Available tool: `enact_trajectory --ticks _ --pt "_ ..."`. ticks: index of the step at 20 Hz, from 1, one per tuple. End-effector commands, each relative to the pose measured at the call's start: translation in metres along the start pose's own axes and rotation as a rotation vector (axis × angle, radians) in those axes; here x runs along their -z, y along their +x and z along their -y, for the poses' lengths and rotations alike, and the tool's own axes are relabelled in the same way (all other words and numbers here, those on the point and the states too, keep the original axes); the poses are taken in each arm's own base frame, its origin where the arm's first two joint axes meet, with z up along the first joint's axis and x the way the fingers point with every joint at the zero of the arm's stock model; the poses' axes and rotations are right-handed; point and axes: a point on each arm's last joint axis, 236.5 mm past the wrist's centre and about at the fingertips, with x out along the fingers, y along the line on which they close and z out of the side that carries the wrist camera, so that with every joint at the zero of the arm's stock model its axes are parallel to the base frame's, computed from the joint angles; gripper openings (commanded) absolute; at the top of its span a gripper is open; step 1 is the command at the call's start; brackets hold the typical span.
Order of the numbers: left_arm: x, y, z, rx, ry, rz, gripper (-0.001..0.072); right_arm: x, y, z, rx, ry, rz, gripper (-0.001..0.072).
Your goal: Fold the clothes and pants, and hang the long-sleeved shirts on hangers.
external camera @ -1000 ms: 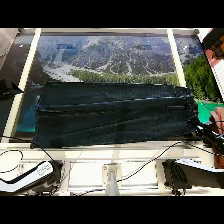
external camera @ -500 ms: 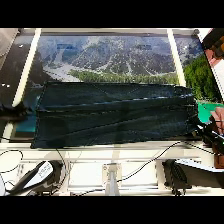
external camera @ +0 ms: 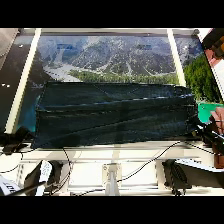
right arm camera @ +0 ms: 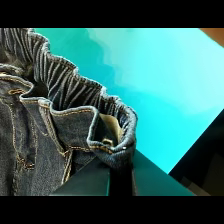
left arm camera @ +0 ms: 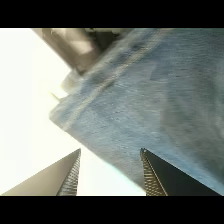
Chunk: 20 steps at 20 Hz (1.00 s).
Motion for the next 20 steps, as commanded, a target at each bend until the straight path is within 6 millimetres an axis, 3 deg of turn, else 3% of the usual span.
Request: enact_trajectory --ticks 1,2,3,6,13,20 --pt "0.01 0.002 -0.018 0.048 -0.142 -0.017 0.0441 0.001 0.0 -0.001 -0.004 0.0 -0.003 0.0046" --pt "0.013 0.006 -0.019 0.071 -0.179 -0.022 0.0533 0.001 0.0 -0.001 -0.004 0.0 -0.003 0.0046" --pt "0.015 0.011 -0.018 0.091 -0.207 -0.026 0.0578 0.001 0.0 -0.001 -0.003 -0.001 -0.003 0.0046" --pt "0.028 0.032 -0.011 0.128 -0.235 -0.053 0.0588 0.0 0.0 0.0 -0.001 0.0 0.0 0.0046" --pt "-0.001 0.036 -0.007 0.165 -0.271 0.059 0.0586 0.0 0.0 0.0 -0.001 -0.001 0.0 0.0047" --pt "0.005 0.052 -0.01 0.159 -0.29 0.052 0.0585 0.0 0.0 0.0 -0.001 0.0 -0.001 0.0047"
